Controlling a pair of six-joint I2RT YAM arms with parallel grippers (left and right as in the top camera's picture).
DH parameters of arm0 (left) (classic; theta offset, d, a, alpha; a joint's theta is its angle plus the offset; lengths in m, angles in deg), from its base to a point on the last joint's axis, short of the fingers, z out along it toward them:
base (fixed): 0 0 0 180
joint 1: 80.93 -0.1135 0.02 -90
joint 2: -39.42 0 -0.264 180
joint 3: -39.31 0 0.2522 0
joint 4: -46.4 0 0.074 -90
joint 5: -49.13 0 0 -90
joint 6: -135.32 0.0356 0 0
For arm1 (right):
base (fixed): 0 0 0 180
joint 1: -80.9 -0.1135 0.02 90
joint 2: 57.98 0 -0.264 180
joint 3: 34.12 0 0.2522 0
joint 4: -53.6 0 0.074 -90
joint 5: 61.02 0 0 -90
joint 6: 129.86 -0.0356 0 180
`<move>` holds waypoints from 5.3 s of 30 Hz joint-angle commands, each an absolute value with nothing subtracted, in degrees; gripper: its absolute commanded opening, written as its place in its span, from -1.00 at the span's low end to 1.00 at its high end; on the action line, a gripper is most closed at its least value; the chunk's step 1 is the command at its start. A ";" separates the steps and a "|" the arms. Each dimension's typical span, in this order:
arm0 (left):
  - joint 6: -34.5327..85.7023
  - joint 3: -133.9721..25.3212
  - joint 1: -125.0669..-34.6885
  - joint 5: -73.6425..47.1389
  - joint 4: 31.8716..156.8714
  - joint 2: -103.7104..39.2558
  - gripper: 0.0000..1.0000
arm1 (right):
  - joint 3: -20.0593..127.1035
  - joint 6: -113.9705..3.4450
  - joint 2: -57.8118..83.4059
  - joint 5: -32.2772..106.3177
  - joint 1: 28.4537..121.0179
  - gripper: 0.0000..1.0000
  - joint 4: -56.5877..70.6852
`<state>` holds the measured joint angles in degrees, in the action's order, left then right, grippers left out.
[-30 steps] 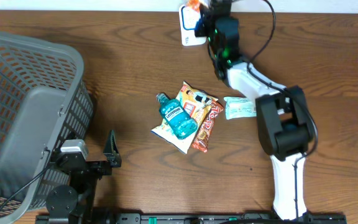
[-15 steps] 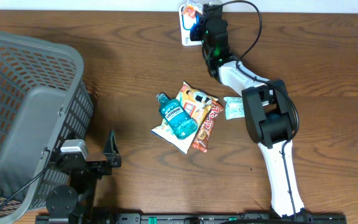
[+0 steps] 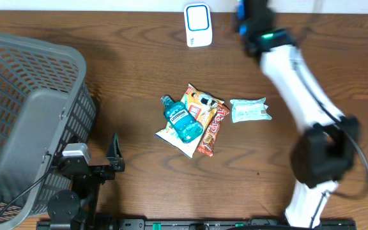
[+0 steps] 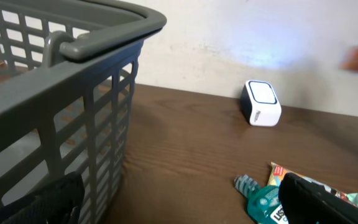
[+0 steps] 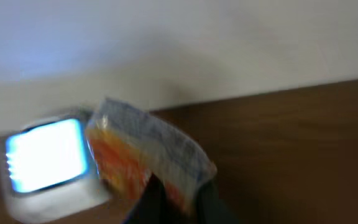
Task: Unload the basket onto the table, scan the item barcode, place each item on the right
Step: 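Carry the orange box to the table's right edge and release it, then reach the right gripper to the pile and grasp the green-white wipe pack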
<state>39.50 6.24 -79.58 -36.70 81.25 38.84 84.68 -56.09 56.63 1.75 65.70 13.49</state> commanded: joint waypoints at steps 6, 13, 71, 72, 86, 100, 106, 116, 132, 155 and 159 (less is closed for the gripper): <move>39.21 5.78 -79.56 -36.99 81.14 39.26 1.00 | 84.68 -59.50 54.60 -18.90 84.69 -0.98 -10.91; 39.21 5.78 -79.56 -36.99 81.16 39.26 0.99 | 81.27 -61.51 57.44 -12.61 102.96 -0.98 -13.27; 39.21 5.78 -79.56 -36.99 81.16 39.26 1.00 | 72.50 -55.85 53.61 6.76 53.98 0.82 -20.85; 39.21 5.78 -79.56 -36.99 81.14 39.26 1.00 | 72.50 -56.84 55.08 5.25 53.55 0.82 -20.81; 39.21 5.78 -79.56 -36.99 81.16 39.26 1.00 | 72.50 -60.01 70.47 2.41 52.67 0.36 -23.85; 39.21 5.78 -79.56 -36.99 81.16 39.26 1.00 | 72.61 -61.58 82.95 13.62 53.11 -0.98 -29.81; 39.21 5.78 -79.56 -36.99 81.16 39.26 1.00 | 76.66 -55.24 75.43 28.42 54.05 -0.98 -30.21; 39.21 5.78 -79.56 -36.99 81.16 39.26 1.00 | 78.36 -58.59 54.38 52.99 59.18 -0.98 -24.46; 39.21 5.78 -79.56 -36.99 81.14 39.26 1.00 | 77.71 -87.50 51.43 52.40 59.40 -0.97 -21.97; 39.21 5.78 -79.56 -36.99 81.16 39.26 1.00 | 60.42 -79.76 51.43 67.02 57.50 -0.98 1.99; 39.21 5.78 -79.56 -36.99 81.16 39.26 1.00 | 54.80 -76.84 51.43 68.92 58.00 -0.97 3.80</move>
<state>39.47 6.24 -79.58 -36.70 81.22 38.84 58.17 -80.62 51.43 66.67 57.48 4.37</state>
